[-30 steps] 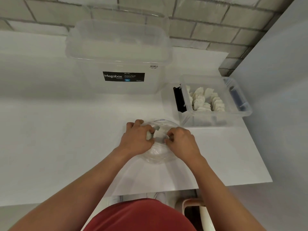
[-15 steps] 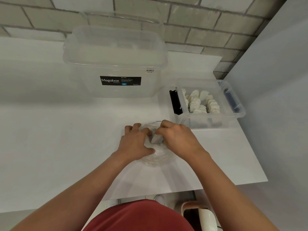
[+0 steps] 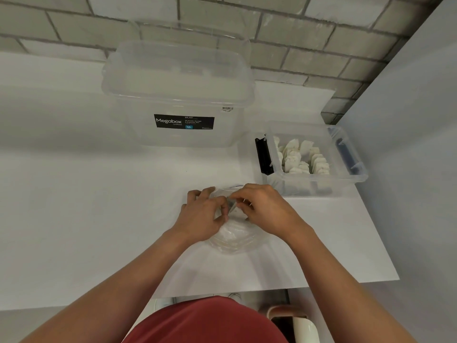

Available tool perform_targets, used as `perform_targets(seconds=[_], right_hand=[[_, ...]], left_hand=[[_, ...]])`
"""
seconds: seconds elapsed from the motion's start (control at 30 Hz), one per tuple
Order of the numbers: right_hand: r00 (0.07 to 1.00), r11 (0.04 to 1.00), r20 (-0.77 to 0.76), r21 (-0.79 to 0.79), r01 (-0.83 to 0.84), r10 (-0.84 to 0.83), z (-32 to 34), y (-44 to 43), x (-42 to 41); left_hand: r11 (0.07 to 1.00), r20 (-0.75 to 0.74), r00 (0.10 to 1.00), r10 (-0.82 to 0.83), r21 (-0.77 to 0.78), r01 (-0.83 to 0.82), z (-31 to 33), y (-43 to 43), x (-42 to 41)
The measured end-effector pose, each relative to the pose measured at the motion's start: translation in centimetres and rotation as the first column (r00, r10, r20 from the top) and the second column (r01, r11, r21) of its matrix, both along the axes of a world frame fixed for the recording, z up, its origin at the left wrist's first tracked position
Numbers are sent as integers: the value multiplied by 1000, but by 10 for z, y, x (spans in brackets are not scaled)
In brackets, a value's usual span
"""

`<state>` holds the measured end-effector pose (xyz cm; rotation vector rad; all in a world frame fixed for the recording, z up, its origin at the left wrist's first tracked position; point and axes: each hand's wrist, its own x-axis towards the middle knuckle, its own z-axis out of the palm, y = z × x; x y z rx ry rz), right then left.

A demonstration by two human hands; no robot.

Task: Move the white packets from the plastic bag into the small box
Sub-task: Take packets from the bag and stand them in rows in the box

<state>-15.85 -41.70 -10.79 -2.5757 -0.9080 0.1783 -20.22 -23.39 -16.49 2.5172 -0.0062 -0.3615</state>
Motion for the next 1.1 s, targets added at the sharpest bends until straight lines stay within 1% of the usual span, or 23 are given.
perform_targets(seconds=[0.13, 0.27, 0.33, 0.4, 0.47, 0.53, 0.6, 0.67, 0.7, 0.77, 0.83, 0.9, 0.93, 1.0, 1.07, 1.1], right_hand=[[999, 997, -47, 74, 5, -1, -1, -2, 2], [996, 990, -46, 119, -69, 75, 0, 2, 0], [997, 990, -68, 138, -14, 24, -1, 0, 3], [996, 995, -78, 87, 47, -40, -2, -5, 7], [998, 999, -29, 19, 47, -47, -3, -10, 8], [999, 999, -1, -7, 45, -45, -1, -12, 6], [998, 999, 40, 3, 51, -51, 2, -16, 4], [990, 996, 122, 52, 68, -74, 8, -26, 3], [980, 990, 168, 103, 92, -109, 12, -34, 5], [942, 955, 242, 238, 174, -232, 26, -55, 11], [882, 900, 296, 355, 255, -367, 44, -79, 23], [827, 860, 325, 398, 320, -458, 59, -102, 43], [802, 853, 350, 393, 343, -483, 64, -113, 56], [768, 863, 405, 334, 380, -495, 69, -130, 84], [760, 878, 440, 213, 429, -478, 70, -141, 108], [769, 883, 443, 136, 449, -460, 69, -144, 119]], left_hand=[[1000, -56, 998, -16, -16, 15, 7, -2, 0], [1000, -29, 999, 18, -25, -19, 1, 0, 3], [1000, 11, 1000, 21, -13, -21, -5, 0, 5], [999, 21, 999, 43, 0, -43, -5, -2, 5], [998, 0, 998, 60, 5, -60, 0, -5, 3], [998, -11, 998, 61, 9, -61, 3, -7, 2], [998, -19, 999, 49, 36, -48, 4, -7, 2], [996, -32, 999, 29, 88, -26, 4, -9, 2], [994, -33, 999, 28, 110, -24, 4, -10, 2], [989, -21, 999, 39, 142, -36, 4, -12, 2], [987, -21, 999, 49, 152, -46, 4, -14, 3], [986, -30, 998, 56, 157, -51, 4, -16, 4], [985, -33, 998, 58, 162, -52, 4, -17, 4], [983, -34, 998, 61, 173, -55, 4, -18, 5], [982, -36, 997, 66, 178, -59, 5, -18, 5], [982, -34, 997, 70, 178, -63, 5, -18, 6]])
